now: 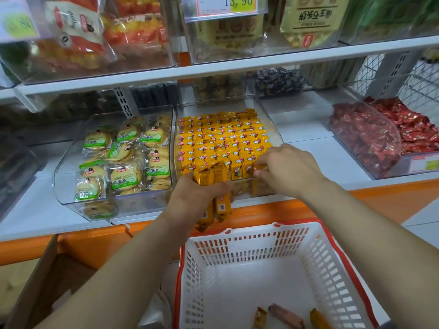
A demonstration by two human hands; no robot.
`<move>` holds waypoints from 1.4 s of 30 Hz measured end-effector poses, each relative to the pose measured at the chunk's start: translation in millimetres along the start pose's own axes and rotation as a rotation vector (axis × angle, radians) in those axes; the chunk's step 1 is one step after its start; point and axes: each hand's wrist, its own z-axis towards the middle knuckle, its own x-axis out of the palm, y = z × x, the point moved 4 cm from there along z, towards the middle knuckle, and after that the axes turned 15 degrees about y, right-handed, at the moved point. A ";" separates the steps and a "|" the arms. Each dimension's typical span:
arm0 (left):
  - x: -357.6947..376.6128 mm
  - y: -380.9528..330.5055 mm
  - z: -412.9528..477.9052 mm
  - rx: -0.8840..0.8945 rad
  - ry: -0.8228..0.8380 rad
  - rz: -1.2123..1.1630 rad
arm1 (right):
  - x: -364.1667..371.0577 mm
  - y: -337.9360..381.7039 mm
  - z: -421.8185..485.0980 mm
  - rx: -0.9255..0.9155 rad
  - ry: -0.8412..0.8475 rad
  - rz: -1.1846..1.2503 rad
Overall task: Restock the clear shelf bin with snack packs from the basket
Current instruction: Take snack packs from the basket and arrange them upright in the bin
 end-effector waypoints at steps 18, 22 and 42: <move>17.8 2.4 2.6 0.021 0.271 -0.152 | 10.8 33.2 -22.4 -0.202 0.276 1.350; 12.4 -0.3 2.7 0.038 0.240 -0.221 | 8.9 16.2 -21.9 -0.228 0.262 1.575; 7.1 -2.9 -2.2 0.091 0.111 -0.085 | 0.3 -3.1 -21.2 -0.266 0.116 1.301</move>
